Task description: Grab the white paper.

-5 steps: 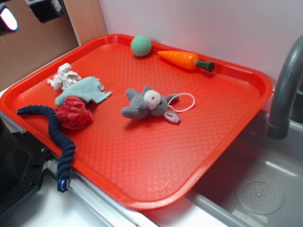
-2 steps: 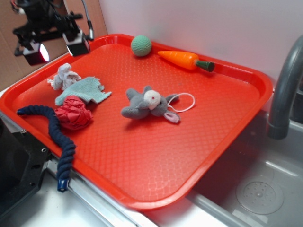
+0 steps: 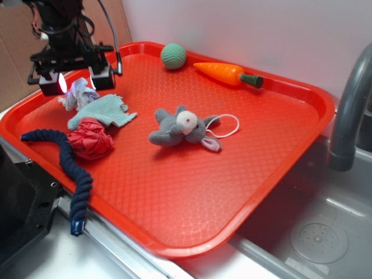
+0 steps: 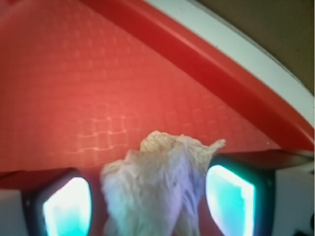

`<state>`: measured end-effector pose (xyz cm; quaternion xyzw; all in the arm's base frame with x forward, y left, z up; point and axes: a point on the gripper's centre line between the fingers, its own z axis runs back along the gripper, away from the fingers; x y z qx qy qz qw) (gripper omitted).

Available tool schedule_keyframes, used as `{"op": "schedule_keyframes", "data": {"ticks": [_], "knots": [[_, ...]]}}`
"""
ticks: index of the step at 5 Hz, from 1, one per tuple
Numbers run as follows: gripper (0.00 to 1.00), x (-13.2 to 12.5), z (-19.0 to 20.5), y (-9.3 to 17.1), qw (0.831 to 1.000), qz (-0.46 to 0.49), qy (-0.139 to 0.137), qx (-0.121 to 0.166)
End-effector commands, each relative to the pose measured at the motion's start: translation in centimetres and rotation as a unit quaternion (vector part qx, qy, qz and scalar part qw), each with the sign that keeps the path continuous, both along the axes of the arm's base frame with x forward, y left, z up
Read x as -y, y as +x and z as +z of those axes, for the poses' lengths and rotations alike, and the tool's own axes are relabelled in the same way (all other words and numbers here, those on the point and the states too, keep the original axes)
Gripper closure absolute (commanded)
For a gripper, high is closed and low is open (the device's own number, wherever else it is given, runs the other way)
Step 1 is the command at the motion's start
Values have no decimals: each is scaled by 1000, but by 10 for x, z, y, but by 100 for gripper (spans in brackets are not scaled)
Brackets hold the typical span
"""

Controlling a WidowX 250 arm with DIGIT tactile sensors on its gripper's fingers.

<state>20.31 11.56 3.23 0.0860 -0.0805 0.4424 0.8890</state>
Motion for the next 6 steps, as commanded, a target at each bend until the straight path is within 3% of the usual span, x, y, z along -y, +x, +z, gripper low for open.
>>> {"op": "schedule_keyframes", "data": {"ticks": [1,3,4,5,6], "knots": [[100,-1,-5,3,1000,-2,8,15],[100,13,7,-1,1000,-14,-19,10],[100,35,45,2,996,-59,-67,14],[100,61,74,11,986,-121,-114,-2],[100,93,102,7,975,-180,-128,-6]]}}
